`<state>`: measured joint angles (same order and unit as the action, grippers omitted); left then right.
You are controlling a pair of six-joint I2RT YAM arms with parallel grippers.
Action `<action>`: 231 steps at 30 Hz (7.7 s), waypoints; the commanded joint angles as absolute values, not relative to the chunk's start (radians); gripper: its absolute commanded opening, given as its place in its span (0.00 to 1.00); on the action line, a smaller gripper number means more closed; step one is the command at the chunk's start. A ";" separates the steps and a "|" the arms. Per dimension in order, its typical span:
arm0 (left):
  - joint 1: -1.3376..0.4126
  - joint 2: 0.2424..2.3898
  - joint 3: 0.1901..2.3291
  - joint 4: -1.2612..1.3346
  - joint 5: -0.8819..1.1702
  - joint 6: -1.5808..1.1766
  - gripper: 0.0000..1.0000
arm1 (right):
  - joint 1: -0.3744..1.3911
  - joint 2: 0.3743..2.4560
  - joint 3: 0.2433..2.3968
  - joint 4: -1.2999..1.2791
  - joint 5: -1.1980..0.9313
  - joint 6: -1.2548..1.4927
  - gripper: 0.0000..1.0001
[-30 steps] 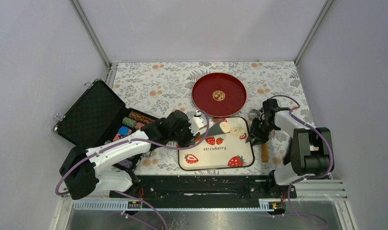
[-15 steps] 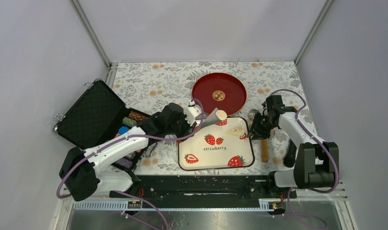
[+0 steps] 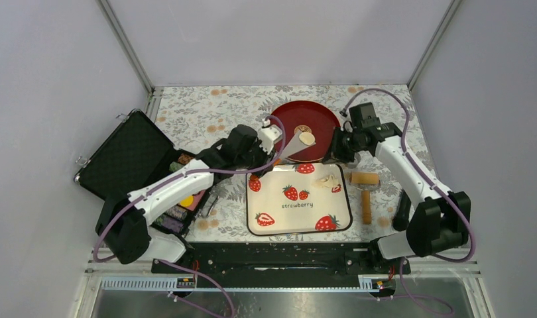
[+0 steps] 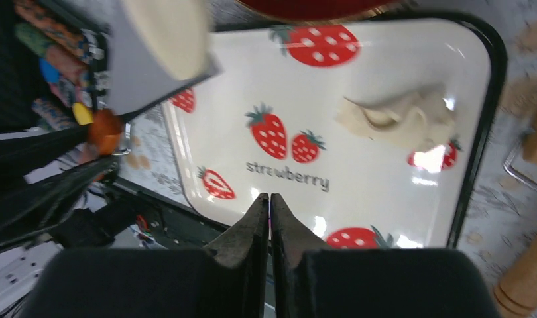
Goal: Roll out the dumpling wrappers from the dough
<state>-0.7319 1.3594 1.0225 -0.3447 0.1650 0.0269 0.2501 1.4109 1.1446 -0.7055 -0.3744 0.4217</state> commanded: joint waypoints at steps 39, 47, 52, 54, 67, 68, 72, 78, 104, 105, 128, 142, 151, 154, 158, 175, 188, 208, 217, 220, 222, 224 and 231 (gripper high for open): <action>-0.613 1.801 1.501 -0.400 0.132 -0.008 0.00 | 0.365 2.255 2.114 -0.901 -0.250 0.472 0.00; -0.593 1.813 1.510 -0.377 0.148 -0.008 0.00 | 0.368 2.369 2.279 -1.007 -0.203 0.469 0.00; -0.587 1.841 1.537 -0.377 0.159 -0.008 0.00 | 0.370 2.395 2.301 -1.023 -0.185 0.467 0.00; -0.587 1.855 1.552 -0.386 0.163 -0.008 0.00 | 0.370 2.403 2.307 -1.030 -0.179 0.464 0.00; -0.605 1.929 1.597 -0.385 0.175 -0.008 0.00 | 0.369 2.454 2.340 -1.075 -0.160 0.437 0.00; -0.610 1.931 1.599 -0.387 0.168 -0.008 0.00 | 0.368 2.457 2.342 -1.078 -0.160 0.435 0.00; -0.625 1.940 1.606 -0.404 0.134 0.035 0.00 | 0.369 2.464 2.341 -1.081 -0.153 0.430 0.00; -0.636 1.957 1.643 -0.452 0.091 0.036 0.00 | 0.369 2.471 2.343 -1.087 -0.113 0.421 0.00; -0.656 1.859 1.620 -0.489 0.055 0.061 0.00 | 0.369 2.521 2.358 -1.123 -0.060 0.402 0.00; -0.657 1.853 1.616 -0.491 0.053 0.062 0.00 | 0.370 2.523 2.358 -1.124 -0.060 0.403 0.00; -0.657 1.691 1.517 -0.513 0.057 0.082 0.00 | 0.370 2.500 2.360 -1.136 -0.075 0.397 0.01; -0.627 1.811 1.388 -0.496 0.178 0.038 0.59 | 0.354 2.240 2.122 -1.076 -0.082 0.360 0.13; -0.654 1.874 1.341 -0.448 0.161 0.003 0.61 | 0.274 2.044 1.825 -0.924 -0.171 0.386 0.19; -0.673 1.887 1.331 -0.428 0.128 -0.042 0.61 | 0.251 2.006 1.755 -0.895 -0.194 0.389 0.19; -0.704 1.898 1.332 -0.426 0.054 -0.073 0.61 | 0.239 1.983 1.703 -0.881 -0.211 0.386 0.20; -0.722 1.992 1.413 -0.525 0.024 -0.143 0.34 | 0.215 1.946 1.641 -0.855 -0.243 0.390 0.20; -0.672 1.843 1.354 -0.430 0.180 -0.176 0.00 | 0.215 1.867 1.558 -0.792 -0.266 0.390 0.53; -0.465 1.255 0.872 -0.168 0.297 -0.311 0.02 | 0.214 1.572 1.199 -0.695 -0.204 0.320 0.99; -0.459 1.195 0.735 -0.339 0.091 -0.345 0.07 | 0.213 1.382 0.966 -0.660 -0.126 0.343 0.99; -0.459 1.223 0.708 -0.360 0.075 -0.355 0.10 | 0.213 1.326 0.903 -0.649 -0.118 0.353 0.99; -0.459 1.247 0.695 -0.360 0.069 -0.362 0.12 | 0.214 1.281 0.867 -0.645 -0.111 0.360 1.00; -0.458 1.267 0.687 -0.358 0.061 -0.368 0.16 | 0.213 1.241 0.833 -0.643 -0.101 0.361 0.99; -0.459 1.273 0.681 -0.354 0.042 -0.371 0.42 | 0.213 1.105 0.754 -0.644 -0.051 0.367 0.99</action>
